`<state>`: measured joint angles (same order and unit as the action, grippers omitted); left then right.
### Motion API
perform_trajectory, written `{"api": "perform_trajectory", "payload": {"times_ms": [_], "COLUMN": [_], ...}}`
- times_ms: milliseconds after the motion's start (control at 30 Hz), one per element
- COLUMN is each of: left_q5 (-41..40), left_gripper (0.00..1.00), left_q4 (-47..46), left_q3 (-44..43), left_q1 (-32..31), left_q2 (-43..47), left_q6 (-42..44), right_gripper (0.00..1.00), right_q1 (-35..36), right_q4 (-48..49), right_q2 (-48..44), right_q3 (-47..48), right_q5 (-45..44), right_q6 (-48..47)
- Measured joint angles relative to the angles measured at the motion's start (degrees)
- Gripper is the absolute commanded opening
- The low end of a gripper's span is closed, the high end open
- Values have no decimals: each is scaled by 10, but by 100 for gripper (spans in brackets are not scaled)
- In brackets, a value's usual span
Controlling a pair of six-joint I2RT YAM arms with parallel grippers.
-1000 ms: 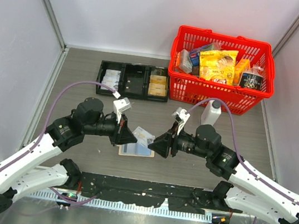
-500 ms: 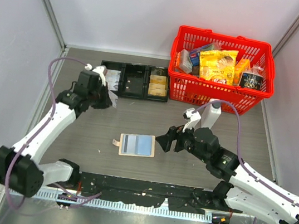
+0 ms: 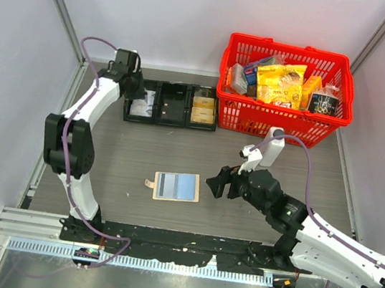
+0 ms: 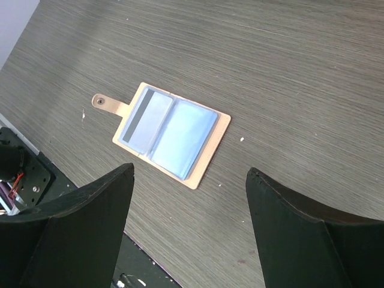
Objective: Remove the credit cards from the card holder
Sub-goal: Place the credit card in the storage box.
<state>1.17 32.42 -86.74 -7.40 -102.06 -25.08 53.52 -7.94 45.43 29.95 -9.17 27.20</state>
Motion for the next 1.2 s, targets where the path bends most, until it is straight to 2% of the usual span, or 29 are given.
{"api": "perform_trajectory", "payload": {"times_ms": [233, 433, 467, 600, 733, 967, 1133, 1200], "left_q5": [17, 71, 77, 73, 38, -6, -28, -29], "left_gripper": [0, 3, 6, 30, 40, 44, 47, 47], "left_q4": [18, 33, 36, 61, 87, 115, 112, 107], "left_q3": [-126, -135, -140, -161, -166, -159, -100, -52], "left_q1": [3, 15, 18, 23, 23, 23, 22, 21], "left_q2": [-131, -173, -176, -187, -185, -124, 2, 68], "left_q6": [8, 10, 10, 16, 18, 9, -12, -24], "right_gripper": [79, 79, 79, 79, 79, 79, 79, 79], "right_q1": [0, 0, 0, 0, 0, 0, 0, 0], "right_q4": [1, 2, 2, 2, 1, -1, -13, -16], "right_q2": [-28, -31, -30, -26, -23, -8, 6, 10], "right_q3": [-4, -7, -7, -7, -7, -6, -2, 1], "right_q5": [0, 0, 0, 0, -1, -6, -10, -13], "right_q6": [-1, -1, -1, -1, -1, 0, 5, 8]}}
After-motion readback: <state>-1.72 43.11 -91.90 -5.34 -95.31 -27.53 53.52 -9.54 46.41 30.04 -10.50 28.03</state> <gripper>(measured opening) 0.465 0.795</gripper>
